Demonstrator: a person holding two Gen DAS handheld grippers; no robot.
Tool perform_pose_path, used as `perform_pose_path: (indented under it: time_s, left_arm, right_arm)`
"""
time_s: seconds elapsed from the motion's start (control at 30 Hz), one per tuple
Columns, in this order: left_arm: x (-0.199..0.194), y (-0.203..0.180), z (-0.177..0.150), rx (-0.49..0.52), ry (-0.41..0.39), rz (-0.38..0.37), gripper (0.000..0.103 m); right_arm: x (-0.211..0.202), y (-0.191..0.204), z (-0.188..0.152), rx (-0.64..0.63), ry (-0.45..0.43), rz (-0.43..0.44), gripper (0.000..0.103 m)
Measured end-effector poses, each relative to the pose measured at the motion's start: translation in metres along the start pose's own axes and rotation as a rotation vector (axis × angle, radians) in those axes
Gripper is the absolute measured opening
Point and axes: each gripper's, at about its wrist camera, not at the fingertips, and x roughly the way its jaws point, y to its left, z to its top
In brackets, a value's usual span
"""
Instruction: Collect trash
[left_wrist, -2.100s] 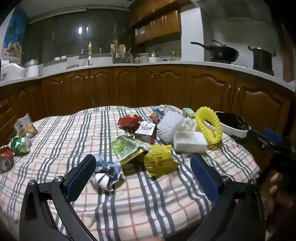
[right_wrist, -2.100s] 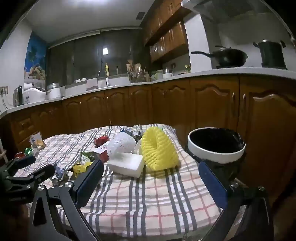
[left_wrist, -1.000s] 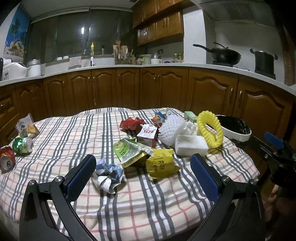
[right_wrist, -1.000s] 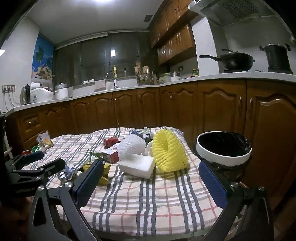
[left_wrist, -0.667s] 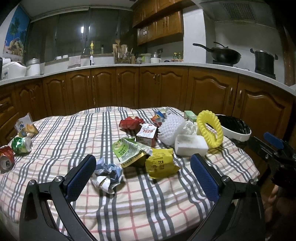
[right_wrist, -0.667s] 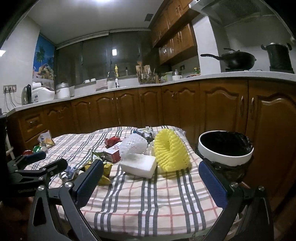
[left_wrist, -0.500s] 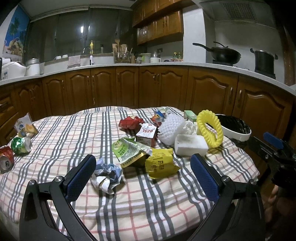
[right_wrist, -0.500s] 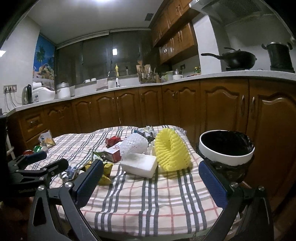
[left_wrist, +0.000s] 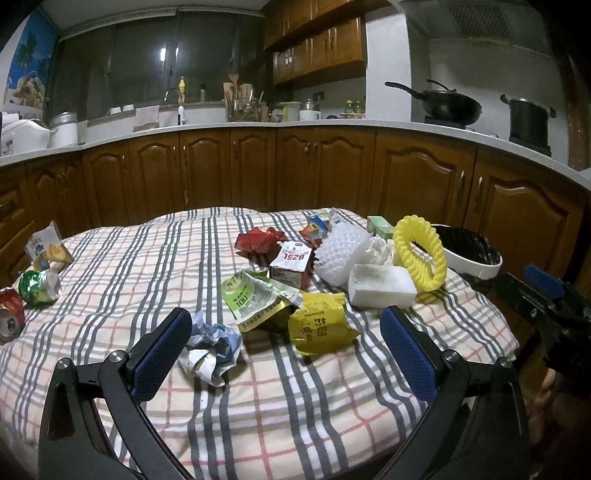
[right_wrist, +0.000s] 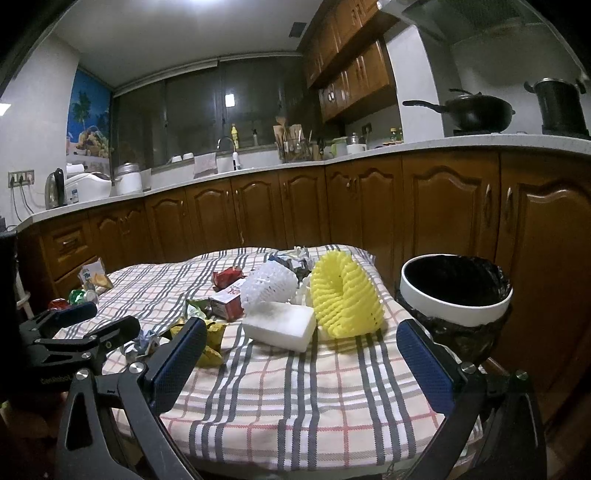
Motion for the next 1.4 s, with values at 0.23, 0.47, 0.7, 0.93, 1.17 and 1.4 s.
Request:
perform_pose_path:
  time_s: [0.23, 0.47, 0.7, 0.93, 1.17, 1.4]
  left_arm:
    - [0.006, 0.001, 0.001, -0.007, 0.018, -0.010, 0.103]
    - [0.018, 0.005, 0.004, -0.025, 0.050, -0.024, 0.103]
    - [0.038, 0.000, 0.006, -0.001, 0.113, -0.050, 0.103]
    - [0.067, -0.006, 0.008, 0.001, 0.203, -0.061, 0.103]
    - [0.088, -0.011, 0.007, 0.013, 0.263, -0.066, 0.091]
    - [0.098, -0.013, 0.003, 0.027, 0.311, -0.108, 0.051]
  right_arm:
    - [0.005, -0.004, -0.001, 0.017, 0.014, 0.012, 0.103]
    - [0.014, -0.009, 0.002, 0.036, 0.041, 0.018, 0.103]
    - [0.028, -0.020, 0.006, 0.067, 0.084, 0.035, 0.100]
    - [0.056, -0.035, 0.008, 0.116, 0.165, 0.055, 0.087]
    - [0.092, -0.051, 0.018, 0.133, 0.226, 0.029, 0.077]
    - [0.128, -0.070, 0.017, 0.153, 0.294, -0.013, 0.053]
